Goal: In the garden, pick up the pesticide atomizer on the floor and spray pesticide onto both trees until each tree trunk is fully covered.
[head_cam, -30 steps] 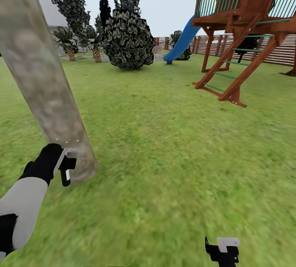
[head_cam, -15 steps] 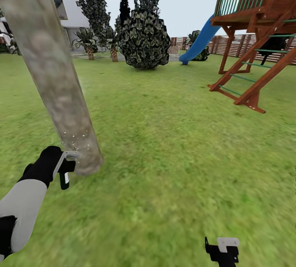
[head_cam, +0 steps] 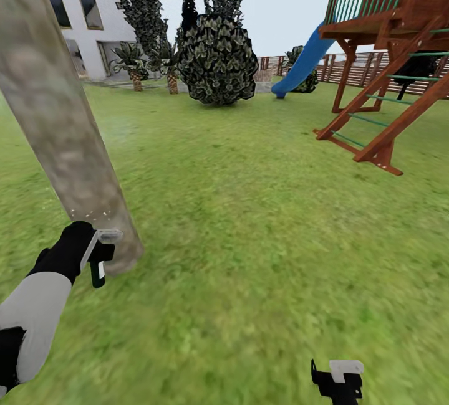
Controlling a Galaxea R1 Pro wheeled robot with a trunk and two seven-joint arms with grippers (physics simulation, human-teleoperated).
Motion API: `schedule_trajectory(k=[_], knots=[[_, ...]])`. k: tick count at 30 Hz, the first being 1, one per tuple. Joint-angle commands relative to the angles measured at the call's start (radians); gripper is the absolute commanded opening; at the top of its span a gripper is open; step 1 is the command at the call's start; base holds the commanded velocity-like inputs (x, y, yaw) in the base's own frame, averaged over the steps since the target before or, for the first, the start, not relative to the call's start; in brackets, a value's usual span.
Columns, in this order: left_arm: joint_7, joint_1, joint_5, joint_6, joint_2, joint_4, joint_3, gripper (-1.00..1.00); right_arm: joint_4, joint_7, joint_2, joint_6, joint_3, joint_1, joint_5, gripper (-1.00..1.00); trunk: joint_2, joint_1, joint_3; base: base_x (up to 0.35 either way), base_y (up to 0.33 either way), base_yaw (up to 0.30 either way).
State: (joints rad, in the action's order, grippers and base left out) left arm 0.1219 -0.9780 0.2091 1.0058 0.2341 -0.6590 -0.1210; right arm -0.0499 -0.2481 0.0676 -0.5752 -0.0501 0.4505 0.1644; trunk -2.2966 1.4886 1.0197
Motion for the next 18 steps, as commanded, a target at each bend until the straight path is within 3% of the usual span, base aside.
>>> schedule_trajectory(k=[1, 11, 18], knots=[[0.010, -0.001, 0.012, 0.004, -0.001, -0.001, -0.004, -1.00, 0.001, -0.005, 0.000, -0.002, -0.005, 0.000, 0.011, 1.00, 0.000, 0.000, 0.001, 0.168, -0.228, 0.166], [0.009, 0.000, 0.012, 0.004, 0.001, -0.001, -0.007, -1.00, 0.001, -0.005, -0.002, -0.002, -0.005, 0.000, 0.011, 1.00, 0.000, 0.000, 0.001, 0.069, -0.267, 0.257], [0.008, 0.000, 0.013, 0.002, -0.001, -0.001, -0.007, -1.00, 0.001, -0.005, -0.001, -0.002, -0.005, 0.000, 0.011, 1.00, 0.000, 0.000, 0.001, 0.168, -0.250, 0.025]])
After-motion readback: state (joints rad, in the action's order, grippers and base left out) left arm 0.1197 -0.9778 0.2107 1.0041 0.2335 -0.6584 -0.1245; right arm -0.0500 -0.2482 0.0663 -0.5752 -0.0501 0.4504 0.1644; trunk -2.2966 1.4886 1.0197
